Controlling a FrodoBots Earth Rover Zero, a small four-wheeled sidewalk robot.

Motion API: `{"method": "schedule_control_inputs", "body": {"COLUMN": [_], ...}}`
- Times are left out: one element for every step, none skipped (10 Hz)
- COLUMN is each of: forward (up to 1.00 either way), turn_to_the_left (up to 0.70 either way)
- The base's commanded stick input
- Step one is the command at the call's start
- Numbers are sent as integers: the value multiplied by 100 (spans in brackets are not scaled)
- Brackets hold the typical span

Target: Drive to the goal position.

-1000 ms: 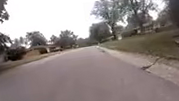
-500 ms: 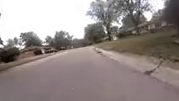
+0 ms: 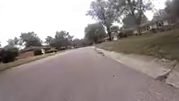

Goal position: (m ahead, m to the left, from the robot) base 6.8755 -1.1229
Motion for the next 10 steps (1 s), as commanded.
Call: {"method": "schedule_control_inputs", "body": {"forward": [70,70,70,70,70,70,70,70,70,70], "turn_to_the_left": [2,0,0,0,0,0,0,0,0,0]}}
